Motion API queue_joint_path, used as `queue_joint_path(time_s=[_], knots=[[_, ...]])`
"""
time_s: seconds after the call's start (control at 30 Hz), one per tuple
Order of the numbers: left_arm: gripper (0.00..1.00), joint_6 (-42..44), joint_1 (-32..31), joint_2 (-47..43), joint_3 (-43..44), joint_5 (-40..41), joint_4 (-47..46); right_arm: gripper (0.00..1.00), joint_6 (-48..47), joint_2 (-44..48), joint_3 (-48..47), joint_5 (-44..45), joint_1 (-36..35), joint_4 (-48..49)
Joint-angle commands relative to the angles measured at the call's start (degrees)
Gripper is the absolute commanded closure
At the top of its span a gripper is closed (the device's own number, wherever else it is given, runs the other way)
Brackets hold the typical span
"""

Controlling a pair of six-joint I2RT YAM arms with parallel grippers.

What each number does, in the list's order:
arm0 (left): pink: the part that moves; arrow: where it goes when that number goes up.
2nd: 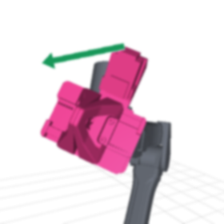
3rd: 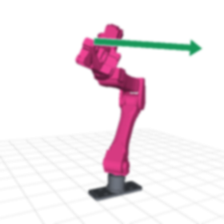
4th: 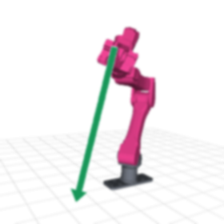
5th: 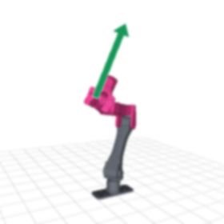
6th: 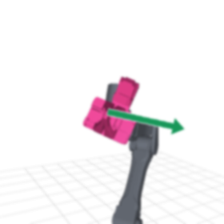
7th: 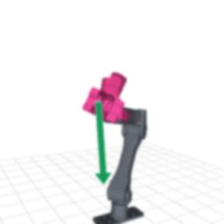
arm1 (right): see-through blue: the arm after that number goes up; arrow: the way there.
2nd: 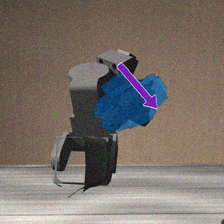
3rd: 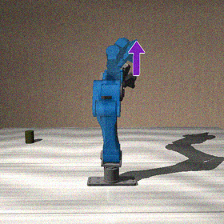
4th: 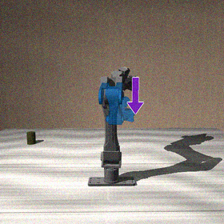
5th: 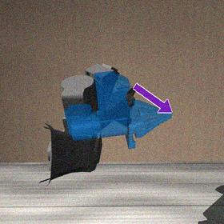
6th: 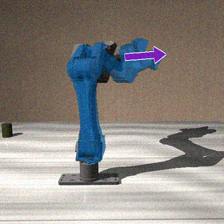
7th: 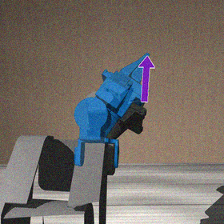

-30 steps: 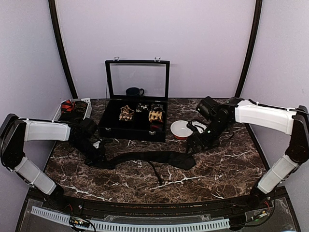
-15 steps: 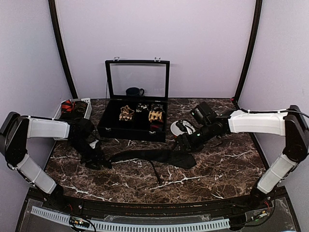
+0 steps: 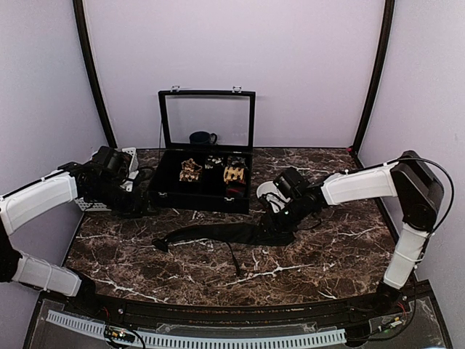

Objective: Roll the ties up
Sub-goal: Flatten out the tie at the center of the board, then adjust the tie at the center of the board.

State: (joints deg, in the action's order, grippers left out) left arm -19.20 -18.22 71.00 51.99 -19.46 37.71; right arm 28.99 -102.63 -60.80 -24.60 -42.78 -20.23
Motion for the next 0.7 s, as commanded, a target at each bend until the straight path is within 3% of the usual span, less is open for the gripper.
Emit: queue_joint_path(time_s=[0.0,0.2,0.43,0.57,0.67], knots=[[0.28,5.4,0.2,-0.4,-1.5,-4.7,-1.4,0.55,-2.1,-0.2,1.4,1.8,0.9,-3.5],[0.35,5.3,-2.3,0.5,-5.1,-10.3,-6.8,0.59,-6.4,3.4,6.6,3.2,5.0,-9.3],[0.44,2.9,-8.9,5.5,-5.2,-6.0,-7.5,0.61,-8.7,7.7,6.2,4.4,8.7,-15.3],[0.48,0.2,-9.1,6.2,-6.3,-5.0,-9.5,0.61,-7.6,10.5,3.3,4.0,7.7,-15.5],[0.50,-0.3,-9.1,6.6,-6.9,-2.7,-9.3,0.53,-4.3,14.0,1.9,1.9,3.8,-10.6]])
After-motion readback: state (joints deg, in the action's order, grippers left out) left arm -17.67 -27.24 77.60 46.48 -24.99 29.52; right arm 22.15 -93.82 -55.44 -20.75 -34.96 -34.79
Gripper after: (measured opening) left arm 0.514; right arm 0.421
